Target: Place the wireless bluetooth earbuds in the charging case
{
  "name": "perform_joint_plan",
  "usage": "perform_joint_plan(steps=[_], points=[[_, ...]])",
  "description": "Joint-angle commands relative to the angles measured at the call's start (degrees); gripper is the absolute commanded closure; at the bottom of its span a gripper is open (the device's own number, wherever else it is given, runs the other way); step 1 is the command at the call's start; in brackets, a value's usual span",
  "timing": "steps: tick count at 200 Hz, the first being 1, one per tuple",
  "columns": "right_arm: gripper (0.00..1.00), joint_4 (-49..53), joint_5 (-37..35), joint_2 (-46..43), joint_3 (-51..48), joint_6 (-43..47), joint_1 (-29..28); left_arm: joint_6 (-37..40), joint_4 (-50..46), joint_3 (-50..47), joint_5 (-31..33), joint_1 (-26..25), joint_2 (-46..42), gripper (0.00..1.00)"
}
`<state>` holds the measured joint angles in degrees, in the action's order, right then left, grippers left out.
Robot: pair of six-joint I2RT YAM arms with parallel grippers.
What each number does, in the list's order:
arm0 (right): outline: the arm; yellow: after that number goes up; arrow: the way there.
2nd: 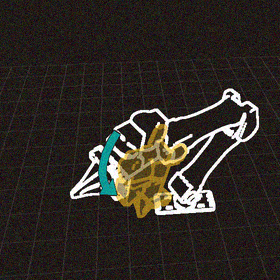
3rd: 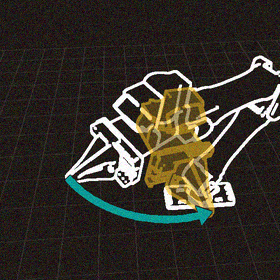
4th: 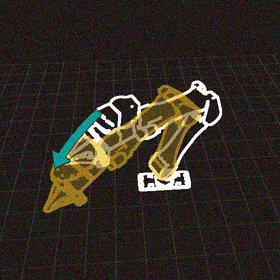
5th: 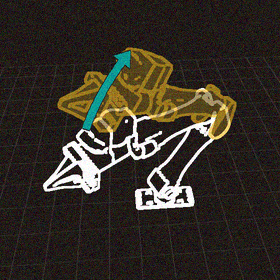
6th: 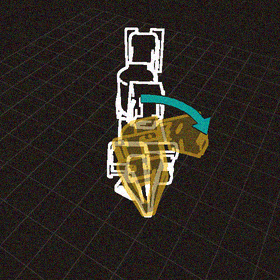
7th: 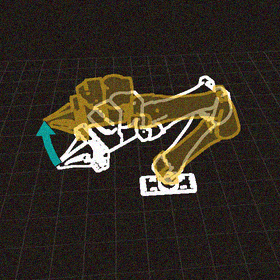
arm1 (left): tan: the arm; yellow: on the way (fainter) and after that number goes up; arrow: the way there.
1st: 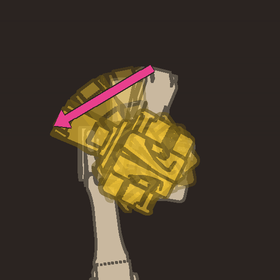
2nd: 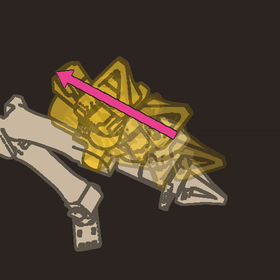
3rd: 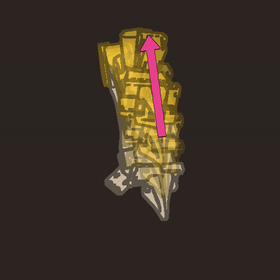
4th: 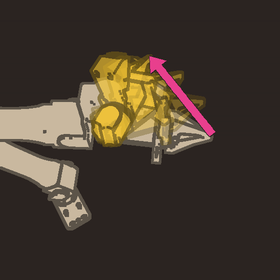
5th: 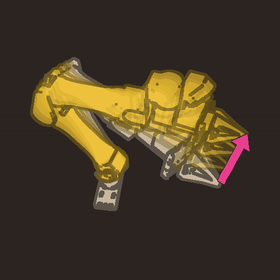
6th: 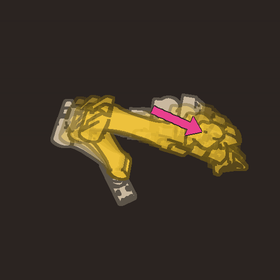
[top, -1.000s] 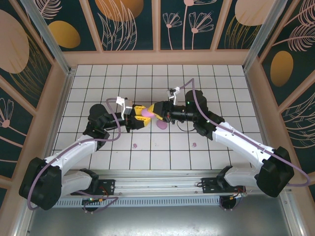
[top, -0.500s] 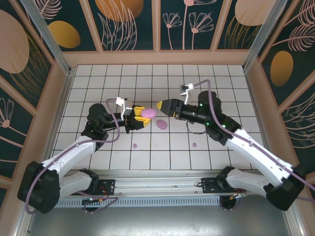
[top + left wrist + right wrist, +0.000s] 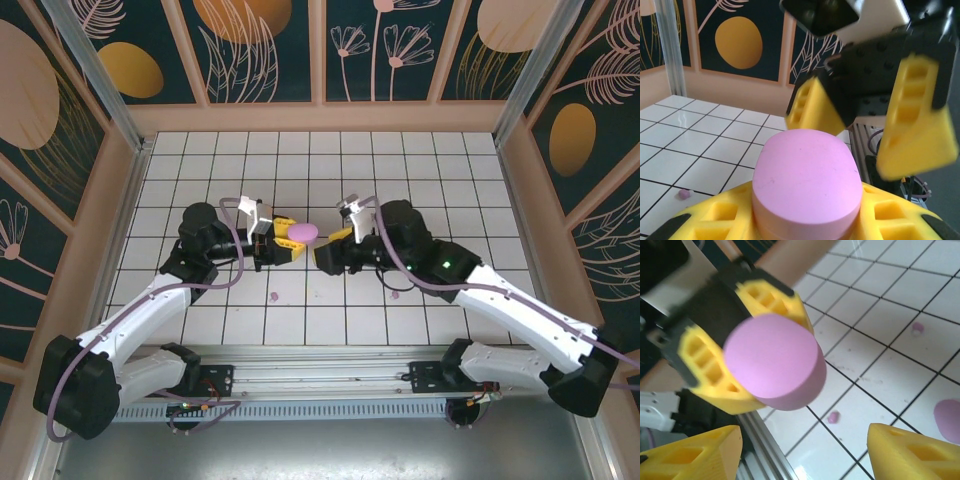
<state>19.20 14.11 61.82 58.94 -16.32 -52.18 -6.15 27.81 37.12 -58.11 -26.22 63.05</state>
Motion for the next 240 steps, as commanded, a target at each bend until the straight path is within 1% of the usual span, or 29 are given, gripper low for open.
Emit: perform_joint_plan(steps=[1, 45, 111, 140, 168, 209, 240], points=[[0.31, 0.57, 0.2, 0.48, 2.18, 5.4, -0.38, 0.62, -0.57, 1.96, -2.04, -0.15, 0.15, 0.89], [0.3, -0.2, -3.73, 1.92, 3.69, 5.24, -0.38, 0.78, -1.62, 2.78, -3.19, -0.15, 0.06, 0.89], [0.31, -3.04, -0.37, 1.45, 4.17, 3.79, -0.29, 1.51, -2.41, 2.34, -3.5, -0.17, 0.51, 0.89], [0.31, -3.44, -0.64, 1.55, 4.17, 2.93, -0.02, 1.64, -2.57, 2.38, -3.81, -0.16, 0.41, 0.89], [0.32, -3.68, -1.03, 1.79, 3.98, 1.5, 1.7, 1.59, -2.82, 2.68, -4.51, -0.21, 0.41, 0.89], [0.34, -6.76, 2.1, 0.69, 2.03, -2.89, 6.18, 1.71, -3.15, 1.93, -4.7, -0.28, 0.15, 0.89], [0.34, -9.8, 3.12, 0.45, 0.52, -5.25, 7.7, 0.81, -1.08, 0.43, -4.65, -0.24, -1.08, 0.89]])
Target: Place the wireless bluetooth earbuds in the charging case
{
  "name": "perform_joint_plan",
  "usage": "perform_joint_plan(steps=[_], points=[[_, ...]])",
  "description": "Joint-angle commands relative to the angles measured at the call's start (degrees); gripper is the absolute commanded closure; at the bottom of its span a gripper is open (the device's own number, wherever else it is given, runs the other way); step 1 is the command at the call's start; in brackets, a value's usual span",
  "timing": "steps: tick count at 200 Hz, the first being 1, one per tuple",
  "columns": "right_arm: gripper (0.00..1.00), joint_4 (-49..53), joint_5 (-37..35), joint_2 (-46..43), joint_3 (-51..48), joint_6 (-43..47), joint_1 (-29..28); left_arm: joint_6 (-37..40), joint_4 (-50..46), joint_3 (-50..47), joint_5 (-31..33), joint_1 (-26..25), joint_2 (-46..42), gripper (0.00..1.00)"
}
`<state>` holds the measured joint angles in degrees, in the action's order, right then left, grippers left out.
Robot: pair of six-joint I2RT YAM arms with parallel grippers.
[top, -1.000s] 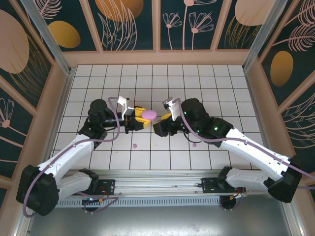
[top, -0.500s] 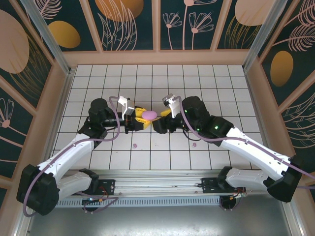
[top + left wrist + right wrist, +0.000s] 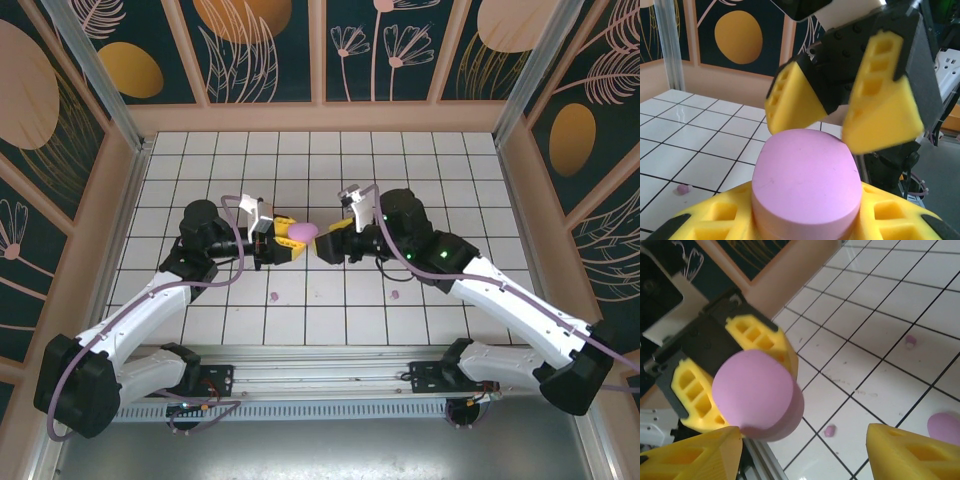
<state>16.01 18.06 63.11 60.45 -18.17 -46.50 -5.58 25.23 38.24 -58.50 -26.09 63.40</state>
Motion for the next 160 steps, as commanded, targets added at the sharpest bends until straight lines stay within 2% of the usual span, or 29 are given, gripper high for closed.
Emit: perform_joint_plan(steps=[1, 53, 104, 131, 160], points=[[0.34, -6.61, -0.75, -0.77, -1.06, -3.42, 2.07, 0.14, 1.53, -0.7, -4.26, -0.32, -1.47, 0.89], [0.34, -7.61, 3.12, 1.51, -0.55, -3.8, 2.12, -0.2, 1.06, -0.58, -4.08, -0.36, -2.04, 0.9], [0.3, -10.82, 12.1, -6.27, -5.14, 3.36, 1.86, -1.53, 0.7, 0.97, -8.04, -0.32, -0.32, 0.9], [0.29, -8.06, 11.43, -7.08, -4.74, 8.38, 0.72, 0.8, -3.96, 3.25, -9.68, -0.32, 0.28, 0.9], [0.3, -3.44, 7.78, -3.61, -1.82, 14.33, -1.68, 1.89, -6.66, 4.45, -11.19, -0.37, 0.75, 0.9]])
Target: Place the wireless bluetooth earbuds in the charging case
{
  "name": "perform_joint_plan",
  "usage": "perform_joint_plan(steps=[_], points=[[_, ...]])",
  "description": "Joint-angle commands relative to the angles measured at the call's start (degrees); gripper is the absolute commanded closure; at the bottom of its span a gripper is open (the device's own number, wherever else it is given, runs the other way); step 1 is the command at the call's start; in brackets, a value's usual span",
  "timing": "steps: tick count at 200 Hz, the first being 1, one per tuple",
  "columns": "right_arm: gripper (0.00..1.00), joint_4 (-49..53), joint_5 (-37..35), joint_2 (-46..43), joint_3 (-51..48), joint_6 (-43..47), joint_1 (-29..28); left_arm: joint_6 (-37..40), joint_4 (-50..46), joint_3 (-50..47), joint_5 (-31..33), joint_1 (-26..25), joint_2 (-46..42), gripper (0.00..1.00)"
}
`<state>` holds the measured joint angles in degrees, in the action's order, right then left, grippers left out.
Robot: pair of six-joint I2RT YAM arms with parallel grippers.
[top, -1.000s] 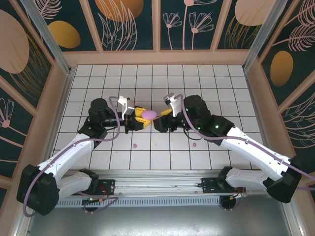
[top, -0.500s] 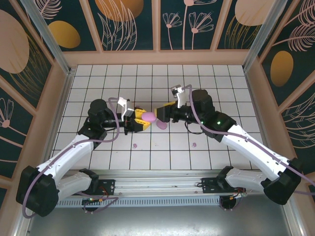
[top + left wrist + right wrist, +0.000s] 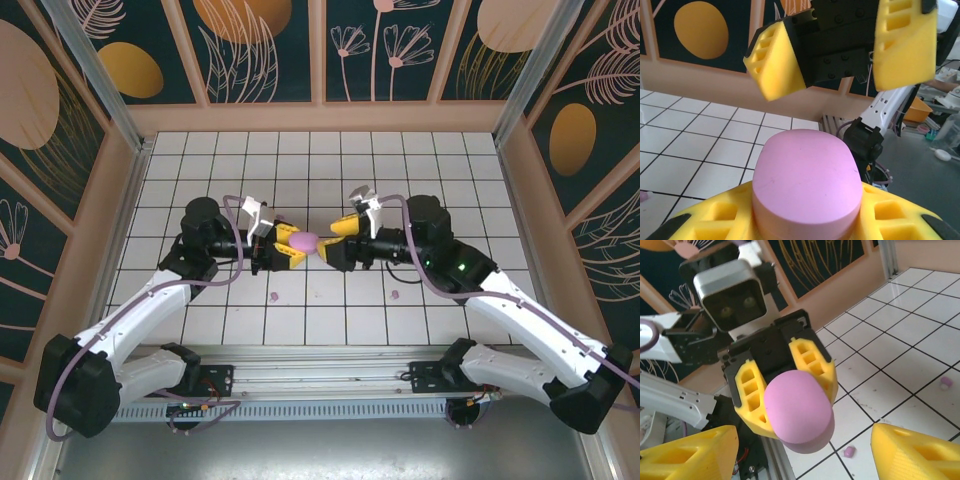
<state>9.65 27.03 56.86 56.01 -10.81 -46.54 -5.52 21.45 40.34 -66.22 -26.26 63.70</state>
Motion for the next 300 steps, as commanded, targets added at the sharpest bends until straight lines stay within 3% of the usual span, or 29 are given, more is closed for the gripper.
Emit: perform_joint_plan(steps=[1, 40, 84, 103, 127, 157, 175, 243, 300], points=[[0.3, 3.05, -1.23, 2.82, 2.75, 7.17, -1.67, 1.83, -2.89, 2.37, -3.57, -0.19, 0.41, 0.9], [0.33, 6.66, -1.18, 7.83, 7.33, 10.89, -2.93, 1.84, -4.04, 2.92, -4.45, -0.19, 0.63, 0.89], [0.6, 4.68, -1.45, 7.89, 7.2, 10.81, -2.94, 2.43, -4.62, 3.17, -4.58, -0.19, 0.55, 0.9], [0.65, 4.65, -2.59, 7.87, 6.92, 10.08, -2.92, 2.53, -4.71, 3.33, -4.71, -0.22, 0.63, 0.9], [0.62, 4.01, -5.95, 7.69, 6.83, 7.38, -2.76, 2.51, -4.74, 3.43, -5.19, -0.28, 0.98, 0.9], [0.49, 2.77, -12.02, 7.29, 6.9, 3.46, -2.42, 2.37, -4.11, 2.97, -5.25, -0.53, 0.99, 0.9], [0.48, 2.92, -15.07, 7.3, 7.3, 1.86, -1.89, 2.29, -4.14, 2.76, -5.5, -0.79, 0.99, 0.9], [0.45, 3.38, -15.86, 6.73, 6.78, -1.14, 0.31, 2.01, -2.08, 1.69, -3.09, -0.77, 0.99, 0.91], [0.37, 6.44, -16.03, 6.2, 6.89, -5.27, 0.4, -1.48, 1.63, 0.84, 4.17, -0.73, 2.52, 0.9]])
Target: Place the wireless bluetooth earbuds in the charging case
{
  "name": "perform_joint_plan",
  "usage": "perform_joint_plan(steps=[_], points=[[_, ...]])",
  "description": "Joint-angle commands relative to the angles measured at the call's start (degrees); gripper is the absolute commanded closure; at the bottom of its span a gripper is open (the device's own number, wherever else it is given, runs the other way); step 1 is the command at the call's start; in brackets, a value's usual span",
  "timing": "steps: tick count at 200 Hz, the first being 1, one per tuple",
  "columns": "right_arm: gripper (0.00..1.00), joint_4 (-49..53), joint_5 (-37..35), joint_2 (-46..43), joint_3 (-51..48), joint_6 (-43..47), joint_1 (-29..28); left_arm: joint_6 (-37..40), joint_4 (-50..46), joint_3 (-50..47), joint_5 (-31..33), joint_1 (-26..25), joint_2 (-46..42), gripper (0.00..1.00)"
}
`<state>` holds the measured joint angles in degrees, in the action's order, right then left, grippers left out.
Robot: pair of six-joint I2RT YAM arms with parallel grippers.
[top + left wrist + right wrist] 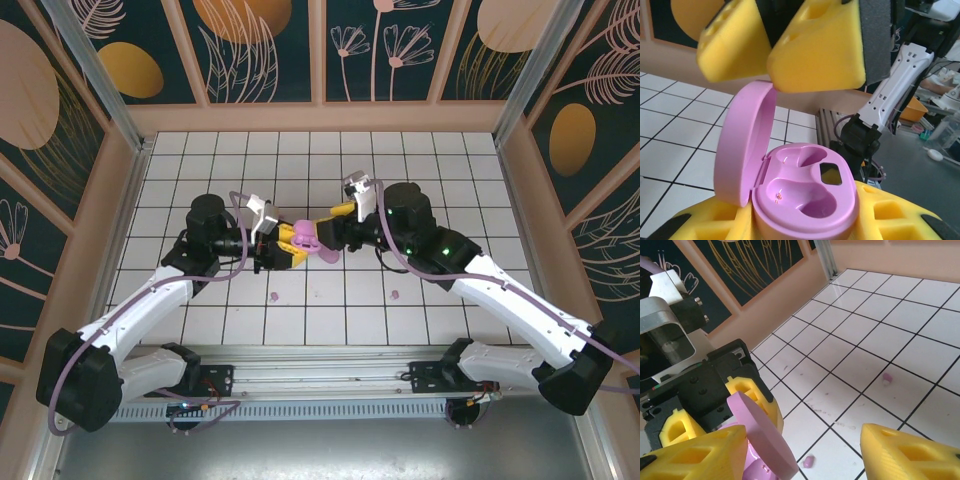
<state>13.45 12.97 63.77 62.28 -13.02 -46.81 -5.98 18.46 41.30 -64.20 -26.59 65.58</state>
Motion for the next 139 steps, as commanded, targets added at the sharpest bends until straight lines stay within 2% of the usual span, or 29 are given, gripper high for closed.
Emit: perform_joint_plan(steps=[1, 64, 139], points=[[0.37, 2.63, -1.93, -0.77, 0.59, -3.2, 0.66, -1.08, 4.68, -0.15, 2.29, -0.4, 0.66, 0.91], [0.35, 1.68, 0.45, -4.11, -2.01, -4.75, 0.66, -3.43, 7.18, -0.47, 4.75, -0.45, 1.63, 0.9], [0.35, 0.7, 7.98, -2.54, -4.53, 1.0, 0.27, -3.78, 7.29, -0.35, 3.59, -0.42, 1.22, 0.91]])
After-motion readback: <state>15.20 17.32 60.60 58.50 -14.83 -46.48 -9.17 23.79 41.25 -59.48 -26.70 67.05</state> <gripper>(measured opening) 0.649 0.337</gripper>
